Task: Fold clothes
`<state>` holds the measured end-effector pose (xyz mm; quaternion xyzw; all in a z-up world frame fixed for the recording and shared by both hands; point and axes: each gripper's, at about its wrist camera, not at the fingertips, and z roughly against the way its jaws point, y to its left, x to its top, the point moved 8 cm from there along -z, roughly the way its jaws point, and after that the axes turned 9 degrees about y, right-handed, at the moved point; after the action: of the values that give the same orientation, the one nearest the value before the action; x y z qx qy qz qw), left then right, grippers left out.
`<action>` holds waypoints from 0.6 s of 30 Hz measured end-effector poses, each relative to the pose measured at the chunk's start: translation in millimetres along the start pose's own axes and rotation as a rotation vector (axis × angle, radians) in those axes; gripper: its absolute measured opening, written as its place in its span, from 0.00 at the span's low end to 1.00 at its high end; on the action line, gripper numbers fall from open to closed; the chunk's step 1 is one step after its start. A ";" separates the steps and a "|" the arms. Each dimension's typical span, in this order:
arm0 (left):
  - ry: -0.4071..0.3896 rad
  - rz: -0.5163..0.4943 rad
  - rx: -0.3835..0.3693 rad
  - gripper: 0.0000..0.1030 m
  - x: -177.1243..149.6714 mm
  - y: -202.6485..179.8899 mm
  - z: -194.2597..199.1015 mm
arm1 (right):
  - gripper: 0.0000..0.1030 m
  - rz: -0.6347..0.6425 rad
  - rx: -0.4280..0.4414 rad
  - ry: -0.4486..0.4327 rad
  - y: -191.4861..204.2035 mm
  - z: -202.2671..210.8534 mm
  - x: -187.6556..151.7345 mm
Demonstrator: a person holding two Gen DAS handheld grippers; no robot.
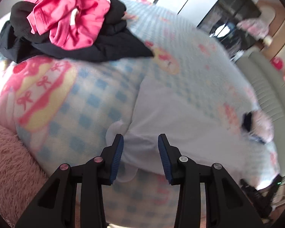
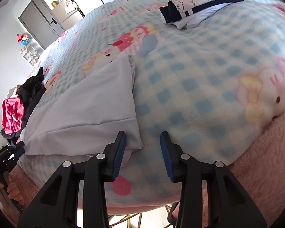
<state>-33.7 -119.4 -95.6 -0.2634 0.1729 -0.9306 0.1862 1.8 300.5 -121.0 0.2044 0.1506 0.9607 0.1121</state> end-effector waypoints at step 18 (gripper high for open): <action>-0.032 -0.179 -0.067 0.39 1.5 -40.5 11.5 | 0.38 0.017 0.046 -0.045 13.0 8.8 5.8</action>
<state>-38.9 -87.3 -68.7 -0.2988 0.1767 -0.9328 0.0964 -1.6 292.2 -106.8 0.2297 0.1685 0.9531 0.1027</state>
